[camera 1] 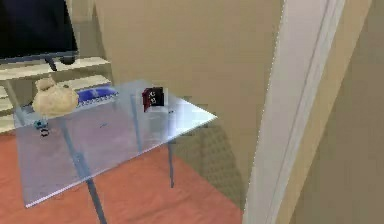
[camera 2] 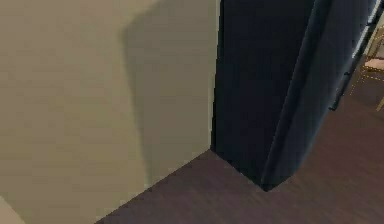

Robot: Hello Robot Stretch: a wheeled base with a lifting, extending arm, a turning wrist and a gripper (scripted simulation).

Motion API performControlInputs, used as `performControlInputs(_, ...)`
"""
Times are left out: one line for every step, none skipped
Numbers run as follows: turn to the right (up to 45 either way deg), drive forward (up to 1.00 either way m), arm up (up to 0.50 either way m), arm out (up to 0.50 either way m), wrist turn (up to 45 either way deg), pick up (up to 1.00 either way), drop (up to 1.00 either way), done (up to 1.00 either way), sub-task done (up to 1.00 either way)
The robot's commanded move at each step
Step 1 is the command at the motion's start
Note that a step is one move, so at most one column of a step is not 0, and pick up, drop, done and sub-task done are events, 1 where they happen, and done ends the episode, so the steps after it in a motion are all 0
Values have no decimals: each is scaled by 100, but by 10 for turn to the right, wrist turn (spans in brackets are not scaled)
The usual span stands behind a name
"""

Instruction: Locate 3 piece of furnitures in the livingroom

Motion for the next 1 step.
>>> performControlInputs(-210, 0, 0, 0, 0, 0, 0, 0, 0)
